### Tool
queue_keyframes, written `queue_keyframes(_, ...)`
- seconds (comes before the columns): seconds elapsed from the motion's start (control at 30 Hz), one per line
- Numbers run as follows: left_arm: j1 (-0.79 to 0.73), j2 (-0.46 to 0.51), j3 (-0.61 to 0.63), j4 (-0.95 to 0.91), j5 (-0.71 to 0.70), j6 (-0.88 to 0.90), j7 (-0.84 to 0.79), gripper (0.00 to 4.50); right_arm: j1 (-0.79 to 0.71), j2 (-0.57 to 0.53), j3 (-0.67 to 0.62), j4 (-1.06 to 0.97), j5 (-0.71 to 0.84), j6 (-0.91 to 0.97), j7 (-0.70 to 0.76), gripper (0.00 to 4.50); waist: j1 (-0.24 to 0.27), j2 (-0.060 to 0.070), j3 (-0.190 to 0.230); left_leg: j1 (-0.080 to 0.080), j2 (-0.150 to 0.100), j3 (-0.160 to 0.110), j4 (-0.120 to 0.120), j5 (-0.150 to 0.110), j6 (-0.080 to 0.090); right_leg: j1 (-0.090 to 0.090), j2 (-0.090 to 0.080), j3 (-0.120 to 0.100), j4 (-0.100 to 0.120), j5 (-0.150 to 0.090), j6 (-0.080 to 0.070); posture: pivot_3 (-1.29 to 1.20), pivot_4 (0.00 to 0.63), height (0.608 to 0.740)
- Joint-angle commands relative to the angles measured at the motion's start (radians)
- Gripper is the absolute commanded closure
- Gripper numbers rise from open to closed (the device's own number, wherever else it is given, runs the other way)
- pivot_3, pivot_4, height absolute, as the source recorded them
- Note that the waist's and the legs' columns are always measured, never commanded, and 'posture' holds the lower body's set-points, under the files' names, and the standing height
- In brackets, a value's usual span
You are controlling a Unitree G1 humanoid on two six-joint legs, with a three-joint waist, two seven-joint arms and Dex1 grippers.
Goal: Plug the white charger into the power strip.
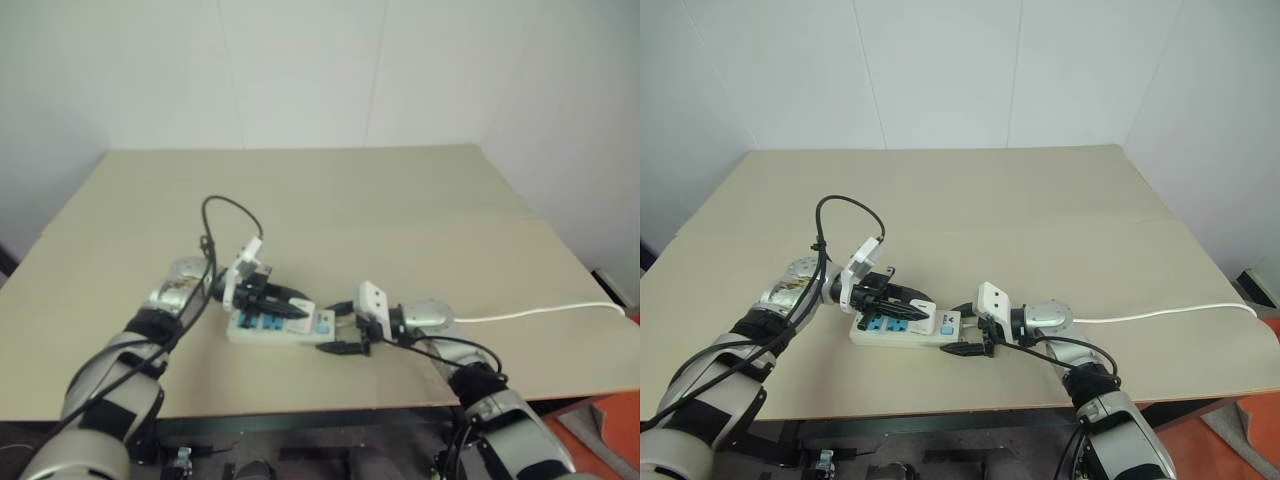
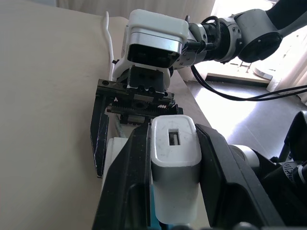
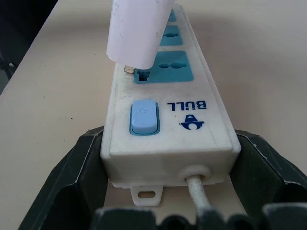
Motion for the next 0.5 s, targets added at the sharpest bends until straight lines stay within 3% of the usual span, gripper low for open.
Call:
queue_keyframes(0.03, -0.001, 0.005, 0.014, 0.024, 0.032, -0.023, -0.003, 3.49, 0.008, 0.005, 0.032, 0.049, -0.071, 0.003, -0.035, 1.06, -0.001, 0.0, 0.0, 0.0, 0.0, 0.0, 0.0, 0.0, 0.0, 0.0, 0.0, 0.0, 0.0, 0.0, 0.0, 0.0, 0.15, 0.74)
queue_keyframes(0.5, -0.028, -0.035, 0.059, 0.108, 0.073, -0.062, -0.003, 3.49, 0.013, 0.01, 0.033, 0.056, -0.079, -0.005, -0.038, 1.06, -0.001, 0.0, -0.001, 0.001, 0.0, 0.0, 0.0, 0.0, 0.0, 0.0, 0.001, 0.001, 0.0, 0.0, 0.0, 0.0, 0.15, 0.74)
